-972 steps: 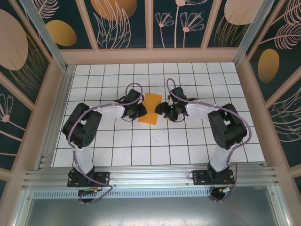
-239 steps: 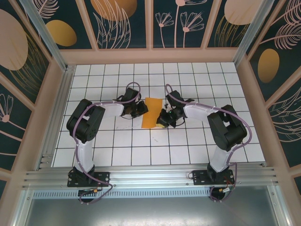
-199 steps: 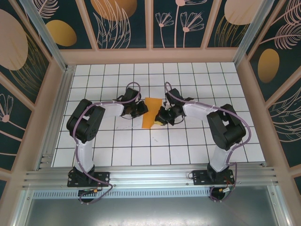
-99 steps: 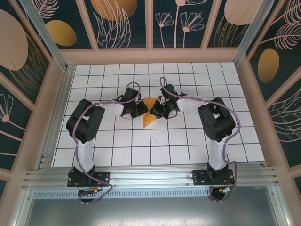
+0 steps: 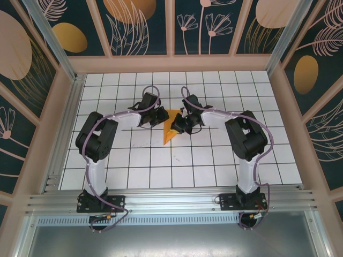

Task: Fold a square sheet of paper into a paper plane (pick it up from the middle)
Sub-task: Third fold the triangle at the center of the table.

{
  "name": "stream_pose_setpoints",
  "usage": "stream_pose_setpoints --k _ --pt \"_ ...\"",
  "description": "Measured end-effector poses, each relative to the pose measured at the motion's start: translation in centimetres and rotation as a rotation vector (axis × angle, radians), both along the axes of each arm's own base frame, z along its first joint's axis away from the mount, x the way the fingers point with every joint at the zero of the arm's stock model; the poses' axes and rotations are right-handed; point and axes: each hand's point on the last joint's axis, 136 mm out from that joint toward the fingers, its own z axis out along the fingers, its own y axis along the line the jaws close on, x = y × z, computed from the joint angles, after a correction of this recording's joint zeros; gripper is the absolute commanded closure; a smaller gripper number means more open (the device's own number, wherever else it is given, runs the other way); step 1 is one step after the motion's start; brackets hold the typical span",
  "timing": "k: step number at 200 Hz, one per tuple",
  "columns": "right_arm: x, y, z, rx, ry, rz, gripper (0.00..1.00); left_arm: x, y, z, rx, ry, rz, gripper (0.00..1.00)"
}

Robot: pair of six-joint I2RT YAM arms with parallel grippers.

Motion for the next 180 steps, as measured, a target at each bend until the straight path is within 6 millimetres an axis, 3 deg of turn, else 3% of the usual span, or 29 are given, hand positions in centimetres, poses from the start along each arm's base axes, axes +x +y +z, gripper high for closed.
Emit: stream_pose_setpoints --k 39,180 --pt "0.0 0.0 0.0 0.001 -0.004 0.004 1.00 -0.4 0.5 -2.6 0.039 0.054 0.008 0.90" --pt "1.1 1.7 -0.8 0.025 -0.065 0.043 1.00 -0.2 0.8 -2.6 0.056 0.050 0.021 0.94"
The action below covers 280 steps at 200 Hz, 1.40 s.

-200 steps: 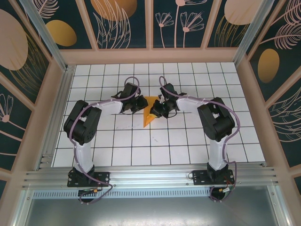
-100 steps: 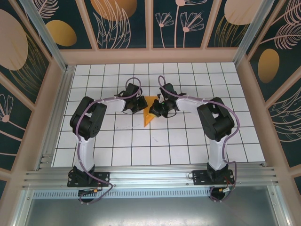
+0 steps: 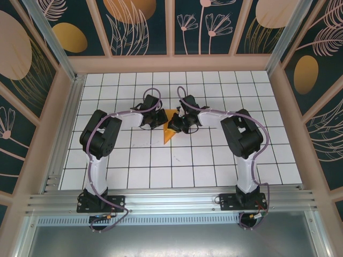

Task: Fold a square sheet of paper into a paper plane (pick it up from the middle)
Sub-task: Third fold the triangle at the center of the table.

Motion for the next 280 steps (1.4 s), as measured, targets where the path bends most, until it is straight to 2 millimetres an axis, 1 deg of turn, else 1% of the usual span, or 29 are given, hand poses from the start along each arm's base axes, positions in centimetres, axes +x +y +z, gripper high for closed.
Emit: stream_pose_setpoints --k 55,154,206,280 --pt "-0.1 0.2 -1.2 -0.014 0.006 0.019 1.00 0.0 0.0 0.0 0.000 0.000 0.000 0.94" --pt "0.4 0.5 -0.8 0.004 -0.015 0.011 1.00 0.0 0.0 0.0 0.000 0.000 0.000 0.94" --pt "0.3 0.4 -1.7 -0.008 -0.002 0.010 1.00 0.0 0.0 0.0 -0.002 0.001 -0.002 0.94" --pt "0.4 0.4 -1.9 -0.013 0.000 0.007 1.00 0.0 0.0 0.0 -0.002 0.001 -0.002 0.94"
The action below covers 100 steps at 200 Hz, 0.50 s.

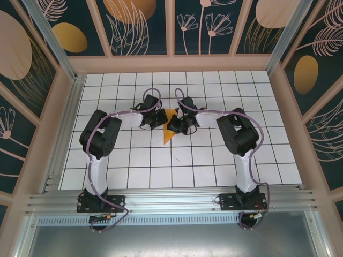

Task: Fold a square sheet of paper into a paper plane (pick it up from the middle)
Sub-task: Third fold the triangle at the center of the table.

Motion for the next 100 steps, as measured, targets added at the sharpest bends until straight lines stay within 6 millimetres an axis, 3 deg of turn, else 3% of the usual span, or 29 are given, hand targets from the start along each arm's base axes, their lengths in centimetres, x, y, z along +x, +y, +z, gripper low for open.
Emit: stream_pose_setpoints --k 100 --pt "0.34 0.19 -0.05 0.012 0.008 -0.022 1.00 0.00 0.00 0.00 0.000 0.000 0.000 0.94"
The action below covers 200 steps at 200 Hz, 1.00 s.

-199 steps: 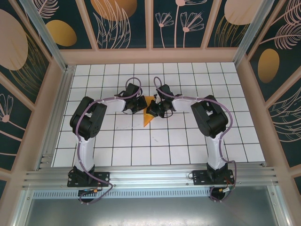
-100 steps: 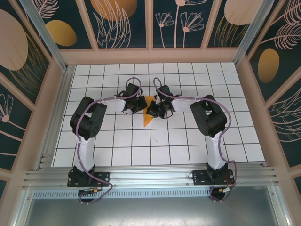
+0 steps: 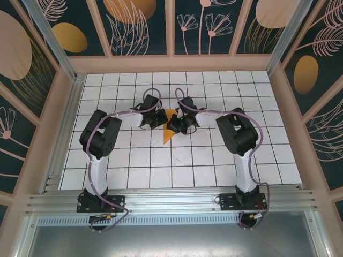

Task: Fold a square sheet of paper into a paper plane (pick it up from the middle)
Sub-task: Third fold the triangle at the center of the table.

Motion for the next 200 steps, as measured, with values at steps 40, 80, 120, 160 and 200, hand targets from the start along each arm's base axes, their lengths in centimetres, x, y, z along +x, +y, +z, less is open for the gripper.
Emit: stream_pose_setpoints --k 40,80,120,160,200 --pt "0.01 0.00 -0.04 0.000 0.000 0.000 1.00 0.01 0.00 0.01 0.000 0.000 0.000 0.94" --pt "-0.01 -0.01 -0.05 -0.002 -0.001 0.002 1.00 0.01 0.00 0.01 0.000 0.000 0.000 0.94" --pt "0.00 -0.06 -0.06 -0.007 -0.005 0.007 1.00 0.00 -0.01 0.01 0.000 0.000 0.000 0.94" --pt "0.03 -0.12 -0.10 -0.013 -0.017 0.016 1.00 0.00 -0.01 0.01 -0.001 0.000 0.000 0.94" --pt "0.07 -0.15 -0.10 -0.016 -0.022 0.020 1.00 0.01 -0.02 0.01 -0.001 0.000 0.000 0.94"
